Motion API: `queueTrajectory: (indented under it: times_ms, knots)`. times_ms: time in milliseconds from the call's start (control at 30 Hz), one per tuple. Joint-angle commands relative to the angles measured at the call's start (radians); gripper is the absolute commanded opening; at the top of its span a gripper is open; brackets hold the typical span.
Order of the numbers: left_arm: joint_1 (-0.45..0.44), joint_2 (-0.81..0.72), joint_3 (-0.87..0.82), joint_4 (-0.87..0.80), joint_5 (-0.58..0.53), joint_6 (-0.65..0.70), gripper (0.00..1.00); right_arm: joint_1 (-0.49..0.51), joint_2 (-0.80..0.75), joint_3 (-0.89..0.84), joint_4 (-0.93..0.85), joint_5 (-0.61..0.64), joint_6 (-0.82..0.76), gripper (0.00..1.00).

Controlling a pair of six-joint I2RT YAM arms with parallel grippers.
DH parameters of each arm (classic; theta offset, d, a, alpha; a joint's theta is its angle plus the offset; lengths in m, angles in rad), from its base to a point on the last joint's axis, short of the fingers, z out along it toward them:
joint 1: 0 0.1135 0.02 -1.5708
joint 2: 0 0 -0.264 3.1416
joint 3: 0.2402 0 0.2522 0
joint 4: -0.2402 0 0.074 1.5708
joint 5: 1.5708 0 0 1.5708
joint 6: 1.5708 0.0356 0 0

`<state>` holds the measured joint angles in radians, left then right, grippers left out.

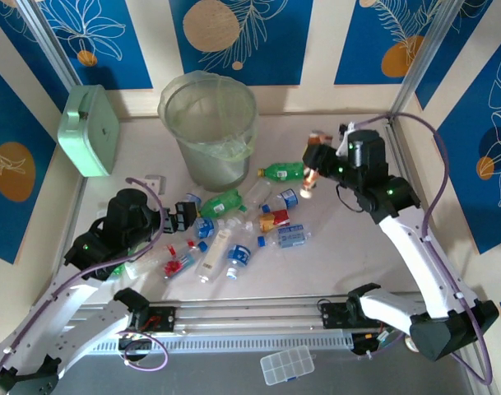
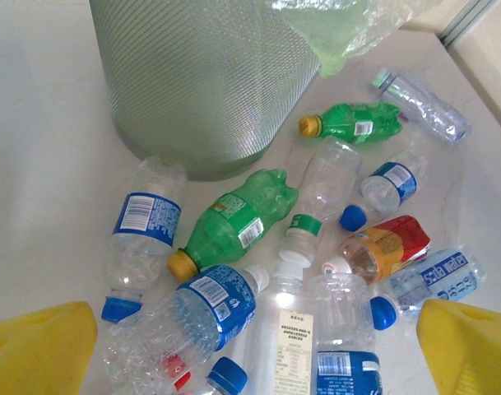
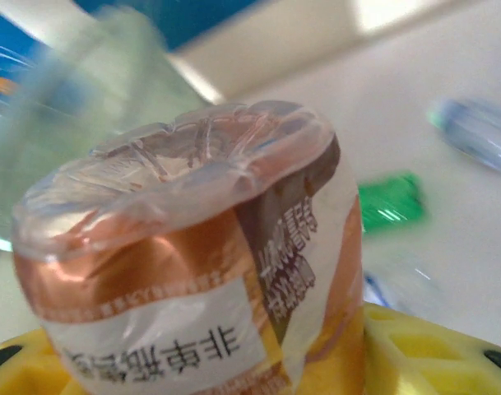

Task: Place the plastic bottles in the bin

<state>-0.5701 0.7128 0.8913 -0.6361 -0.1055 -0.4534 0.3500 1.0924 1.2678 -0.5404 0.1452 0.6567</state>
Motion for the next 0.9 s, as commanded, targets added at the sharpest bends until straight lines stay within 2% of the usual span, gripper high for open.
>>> queueTrajectory:
  times_ms: [0,200,433,567,867]
  knots:
    - [-0.006,-0.020,-0.011,0.026,-0.006,-0.039,0.99,0.012,0.070,0.076,0.153,-0.219,0.070,0.52]
    - [-0.006,-0.034,-0.023,0.014,-0.014,-0.092,0.99,0.047,0.264,0.268,0.319,-0.376,0.137,0.51]
    - [-0.002,-0.065,-0.078,0.032,0.020,-0.198,0.99,0.077,0.491,0.472,0.398,-0.383,0.188,0.49]
    - [-0.002,-0.075,-0.102,0.026,0.030,-0.222,0.99,0.109,0.632,0.638,0.320,-0.300,0.135,0.50]
    - [0.000,-0.101,-0.104,0.021,0.057,-0.211,0.99,0.130,0.974,1.049,0.120,-0.316,0.070,0.50]
